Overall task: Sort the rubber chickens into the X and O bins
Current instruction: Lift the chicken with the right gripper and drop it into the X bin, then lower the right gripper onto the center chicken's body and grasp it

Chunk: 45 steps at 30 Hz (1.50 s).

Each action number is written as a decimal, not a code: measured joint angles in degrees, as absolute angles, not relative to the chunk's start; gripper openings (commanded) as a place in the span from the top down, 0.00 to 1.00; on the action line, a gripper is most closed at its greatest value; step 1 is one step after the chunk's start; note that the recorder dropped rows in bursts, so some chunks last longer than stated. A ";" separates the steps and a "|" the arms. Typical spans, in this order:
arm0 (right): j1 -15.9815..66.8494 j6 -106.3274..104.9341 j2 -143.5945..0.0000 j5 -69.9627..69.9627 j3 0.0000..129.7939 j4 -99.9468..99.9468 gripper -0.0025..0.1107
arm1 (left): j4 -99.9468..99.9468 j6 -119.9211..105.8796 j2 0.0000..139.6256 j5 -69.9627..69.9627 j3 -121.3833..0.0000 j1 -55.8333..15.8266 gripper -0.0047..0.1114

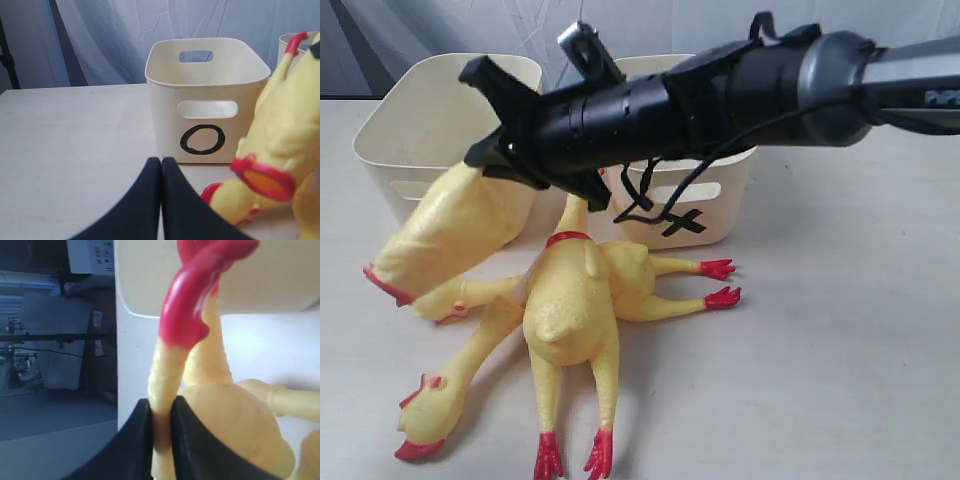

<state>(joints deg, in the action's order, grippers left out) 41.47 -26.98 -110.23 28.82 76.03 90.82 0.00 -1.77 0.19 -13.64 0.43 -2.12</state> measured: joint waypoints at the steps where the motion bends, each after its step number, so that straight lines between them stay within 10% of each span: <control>1: 40.68 -26.98 -107.42 29.17 76.03 90.39 0.99 | 0.00 -1.77 0.19 -13.64 0.43 -2.12 0.96; 11: 28.30 -32.52 -86.95 16.75 76.03 62.70 0.99 | 0.00 -1.77 0.19 -13.64 0.43 -2.12 0.96; 27: 28.26 -32.52 -104.67 -8.49 76.03 53.03 0.97 | 0.00 -1.77 0.19 -13.64 0.43 -2.23 0.96; 35: 28.26 -32.52 -107.68 -12.53 76.03 53.39 0.53 | 0.00 -1.77 0.19 -13.64 0.43 -2.93 0.96; 45: 28.26 -32.52 -104.61 -4.71 76.03 52.63 0.67 | 0.00 -1.77 0.19 -13.64 0.43 -2.93 0.96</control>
